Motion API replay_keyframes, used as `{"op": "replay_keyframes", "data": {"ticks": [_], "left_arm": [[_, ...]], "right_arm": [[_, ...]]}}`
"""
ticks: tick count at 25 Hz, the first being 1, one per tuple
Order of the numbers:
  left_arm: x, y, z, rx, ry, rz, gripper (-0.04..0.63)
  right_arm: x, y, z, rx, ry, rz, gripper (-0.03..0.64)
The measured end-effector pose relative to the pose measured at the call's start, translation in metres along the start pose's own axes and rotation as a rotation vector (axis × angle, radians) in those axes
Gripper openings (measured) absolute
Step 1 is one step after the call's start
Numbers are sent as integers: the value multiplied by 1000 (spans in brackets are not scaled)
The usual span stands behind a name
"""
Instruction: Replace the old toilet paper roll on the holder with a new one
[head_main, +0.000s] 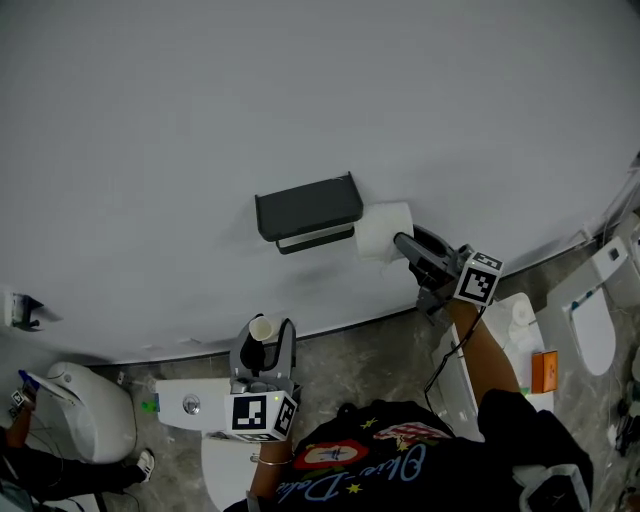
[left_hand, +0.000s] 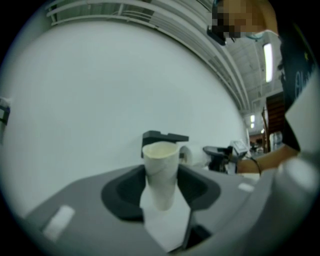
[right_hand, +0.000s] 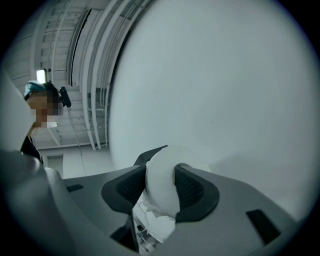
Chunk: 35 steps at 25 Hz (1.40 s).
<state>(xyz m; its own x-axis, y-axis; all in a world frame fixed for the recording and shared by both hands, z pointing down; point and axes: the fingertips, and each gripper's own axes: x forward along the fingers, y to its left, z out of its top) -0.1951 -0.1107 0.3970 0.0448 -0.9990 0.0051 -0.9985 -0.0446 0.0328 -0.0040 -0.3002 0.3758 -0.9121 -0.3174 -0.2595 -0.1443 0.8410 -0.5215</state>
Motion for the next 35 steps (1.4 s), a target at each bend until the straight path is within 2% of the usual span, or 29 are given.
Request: {"op": "replay_keyframes", "data": {"ticks": [3, 7, 14, 21, 26, 29, 32, 35], "left_arm": [[-12, 14, -1, -4, 1, 40, 192], [-37, 48, -5, -28, 1, 68, 192], [-39, 24, -3, -42, -11, 102, 192], [-40, 19, -9, -53, -1, 94, 192], [-37, 13, -9, -63, -9, 68, 192], [-36, 7, -10, -63, -7, 53, 192], [-36, 4, -15, -70, 8, 40, 192], [-32, 5, -16, -69, 16, 33, 192]], "right_arm": [[20, 7, -8, 25, 15, 41, 187], [67, 39, -40, 15, 72, 93, 187], [79, 47, -53, 33, 140, 138, 187], [81, 48, -58, 24, 162, 126, 189], [78, 47, -63, -102, 220, 51, 209], [75, 48, -61, -290, 240, -40, 221], [63, 53, -54, -470, 196, -135, 222], [47, 61, -44, -523, 106, -179, 222]]}}
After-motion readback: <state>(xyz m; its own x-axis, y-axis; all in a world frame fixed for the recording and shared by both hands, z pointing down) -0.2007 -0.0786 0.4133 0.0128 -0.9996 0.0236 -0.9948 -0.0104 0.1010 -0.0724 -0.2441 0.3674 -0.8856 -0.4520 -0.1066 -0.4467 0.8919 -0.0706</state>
